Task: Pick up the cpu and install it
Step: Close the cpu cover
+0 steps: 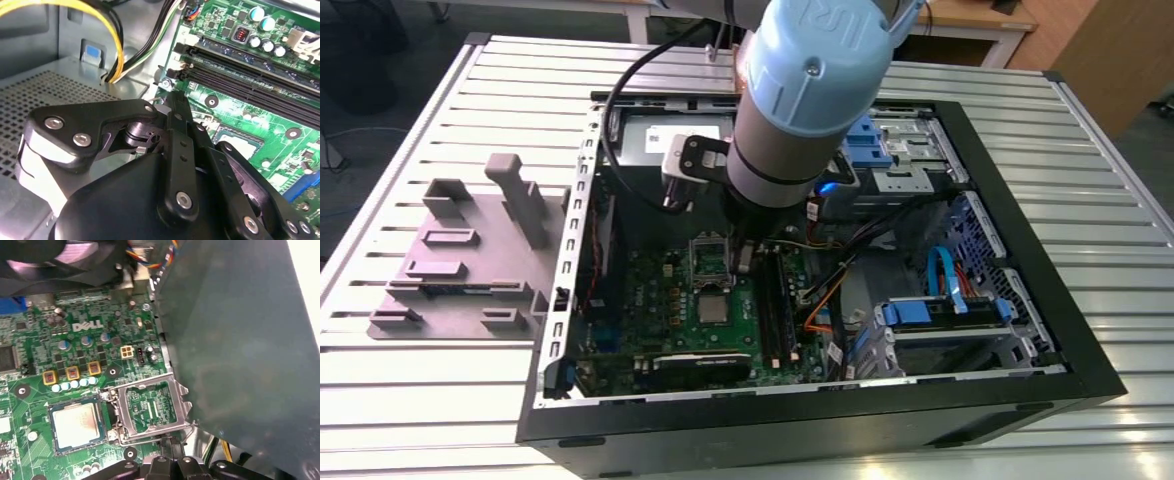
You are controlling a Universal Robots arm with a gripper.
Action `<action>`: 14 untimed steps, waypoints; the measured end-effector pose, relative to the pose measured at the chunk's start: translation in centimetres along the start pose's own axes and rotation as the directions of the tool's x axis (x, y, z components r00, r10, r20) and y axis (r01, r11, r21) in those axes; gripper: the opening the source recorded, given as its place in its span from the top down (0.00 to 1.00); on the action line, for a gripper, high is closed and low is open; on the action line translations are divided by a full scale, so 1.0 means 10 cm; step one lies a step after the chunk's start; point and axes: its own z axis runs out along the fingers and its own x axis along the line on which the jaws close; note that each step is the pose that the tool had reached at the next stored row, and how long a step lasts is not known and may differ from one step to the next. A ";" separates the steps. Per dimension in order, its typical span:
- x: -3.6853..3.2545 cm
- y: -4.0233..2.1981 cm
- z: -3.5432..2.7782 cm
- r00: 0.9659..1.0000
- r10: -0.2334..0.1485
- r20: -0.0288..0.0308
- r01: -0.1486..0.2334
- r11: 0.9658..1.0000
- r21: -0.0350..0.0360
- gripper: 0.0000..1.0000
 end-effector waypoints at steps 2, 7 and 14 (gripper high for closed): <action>-0.001 -0.001 0.006 1.000 0.026 0.004 -0.026 1.000 0.006 0.89; -0.015 0.033 0.042 0.999 0.050 0.007 -0.050 0.999 0.011 0.89; -0.016 0.039 0.074 0.991 0.136 0.019 -0.136 0.990 0.030 0.89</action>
